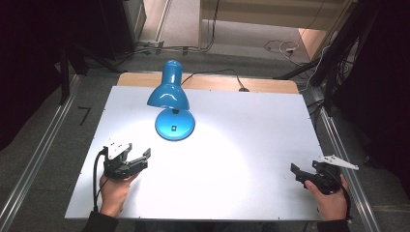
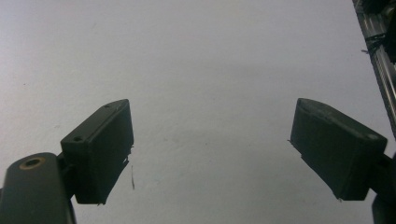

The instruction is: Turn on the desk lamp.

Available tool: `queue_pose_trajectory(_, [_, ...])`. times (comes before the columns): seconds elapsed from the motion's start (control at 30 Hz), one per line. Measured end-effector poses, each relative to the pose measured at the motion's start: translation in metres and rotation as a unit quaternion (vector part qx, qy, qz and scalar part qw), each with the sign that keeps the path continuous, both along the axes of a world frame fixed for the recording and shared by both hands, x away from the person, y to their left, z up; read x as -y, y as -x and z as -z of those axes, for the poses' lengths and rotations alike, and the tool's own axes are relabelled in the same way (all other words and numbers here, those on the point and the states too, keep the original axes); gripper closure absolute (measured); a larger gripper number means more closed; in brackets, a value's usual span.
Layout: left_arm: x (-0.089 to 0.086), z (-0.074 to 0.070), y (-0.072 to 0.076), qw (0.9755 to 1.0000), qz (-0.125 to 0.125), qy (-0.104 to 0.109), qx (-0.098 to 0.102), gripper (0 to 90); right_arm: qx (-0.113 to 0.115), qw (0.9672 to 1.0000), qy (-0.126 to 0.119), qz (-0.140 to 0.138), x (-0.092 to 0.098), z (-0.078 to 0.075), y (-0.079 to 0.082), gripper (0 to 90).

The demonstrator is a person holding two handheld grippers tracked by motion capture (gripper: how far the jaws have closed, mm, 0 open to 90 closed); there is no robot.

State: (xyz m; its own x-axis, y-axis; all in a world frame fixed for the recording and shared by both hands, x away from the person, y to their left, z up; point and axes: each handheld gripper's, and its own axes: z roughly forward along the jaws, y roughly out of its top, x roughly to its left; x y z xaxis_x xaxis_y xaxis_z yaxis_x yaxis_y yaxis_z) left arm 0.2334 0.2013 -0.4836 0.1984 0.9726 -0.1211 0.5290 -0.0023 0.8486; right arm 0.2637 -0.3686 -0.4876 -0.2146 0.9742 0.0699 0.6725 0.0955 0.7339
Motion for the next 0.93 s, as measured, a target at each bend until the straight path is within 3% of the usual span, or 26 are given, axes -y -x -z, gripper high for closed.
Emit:
queue_pose_trajectory(0.37, [-0.009,0.001,0.009,1.0,-0.009,0.002,0.001,29.4,0.0,1.0,0.0,0.002,0.002,0.0,0.0,12.0])
queue_pose_trajectory(0.67, [-0.027,0.003,0.025,0.9995,-0.031,0.003,0.002,29.4,0.0,0.9999,0.003,0.012,0.006,0.0,0.002,12.1])
queue_pose_trajectory(0.8, [-0.039,0.006,0.033,0.9985,-0.054,0.003,-0.005,20.7,-0.004,0.9997,0.011,0.02,0.01,0.003,0.002,12.0])
queue_pose_trajectory(0.93, [-0.048,0.009,0.036,0.9969,-0.077,0.017,-0.01,16.0,-0.011,0.9986,0.039,0.035,0.015,0.013,-0.005,9.8])
